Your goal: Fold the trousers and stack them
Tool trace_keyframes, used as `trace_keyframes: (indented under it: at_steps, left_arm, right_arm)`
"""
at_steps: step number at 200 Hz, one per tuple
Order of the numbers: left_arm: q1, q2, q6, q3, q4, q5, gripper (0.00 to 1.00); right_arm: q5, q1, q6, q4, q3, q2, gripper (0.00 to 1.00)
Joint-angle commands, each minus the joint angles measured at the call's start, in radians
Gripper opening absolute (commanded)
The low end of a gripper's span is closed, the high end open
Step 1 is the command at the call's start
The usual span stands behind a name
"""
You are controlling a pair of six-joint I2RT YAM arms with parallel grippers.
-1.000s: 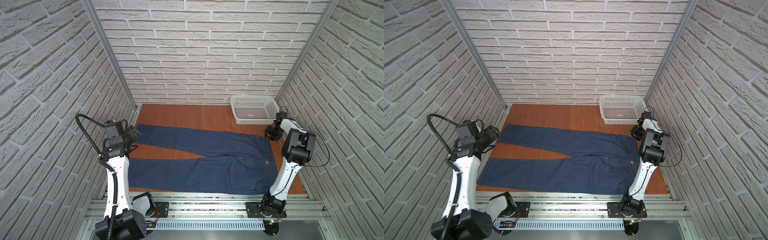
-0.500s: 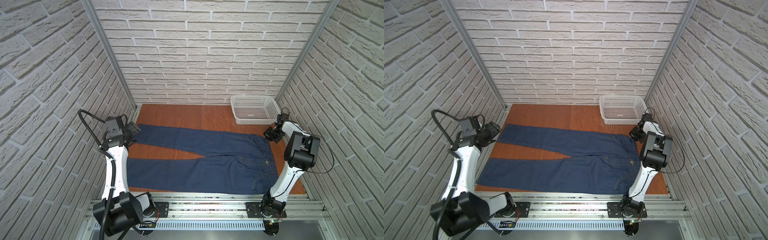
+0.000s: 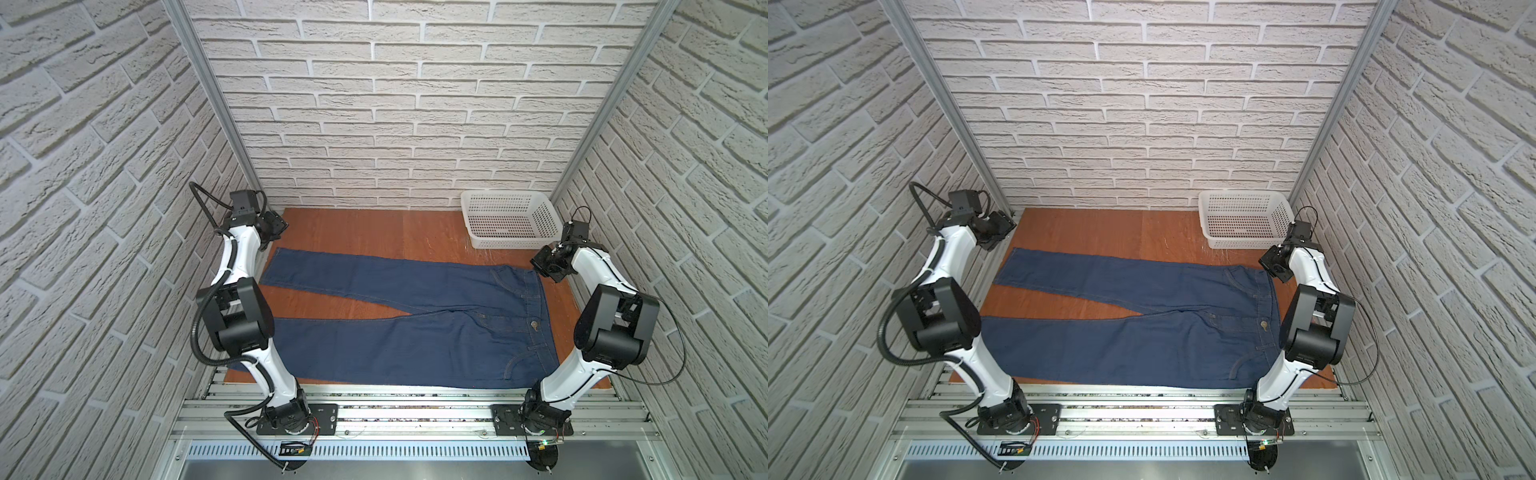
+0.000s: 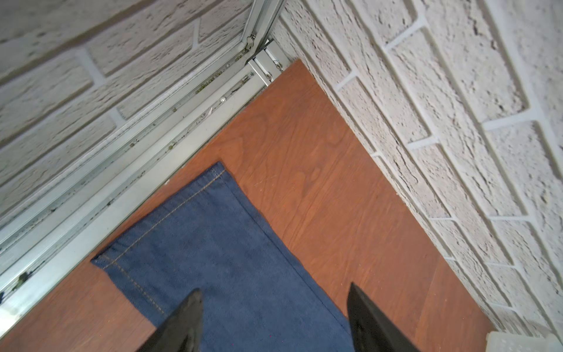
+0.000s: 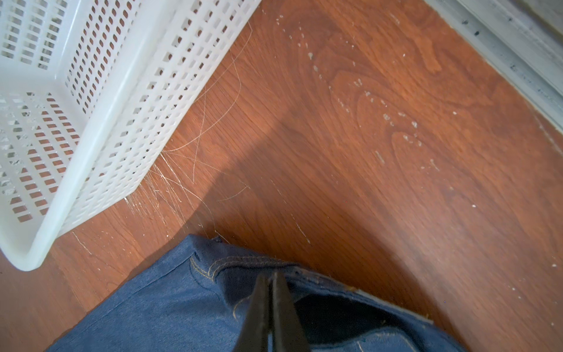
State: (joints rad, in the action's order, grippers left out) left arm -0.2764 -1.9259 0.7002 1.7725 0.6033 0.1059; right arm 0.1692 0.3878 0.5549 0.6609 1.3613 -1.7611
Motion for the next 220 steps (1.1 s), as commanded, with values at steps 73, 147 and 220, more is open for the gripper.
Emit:
trace_keyframes:
  at_steps: [73, 147, 220]
  left_arm:
    - [-0.009, -0.696, -0.092, 0.864, 0.459, -0.107, 0.64]
    - [-0.017, -0.792, -0.098, 0.838, 0.435, -0.092, 0.63]
    - [-0.02, -0.762, -0.166, 0.726, 0.499, -0.145, 0.42]
  right_arm:
    - [0.07, -0.073, 0.009, -0.05, -0.031, 0.059, 0.05]
    - [0.049, -0.078, -0.001, -0.041, -0.031, 0.09, 0.05]
    - [0.046, -0.079, 0.003, -0.051, -0.041, 0.074, 0.05]
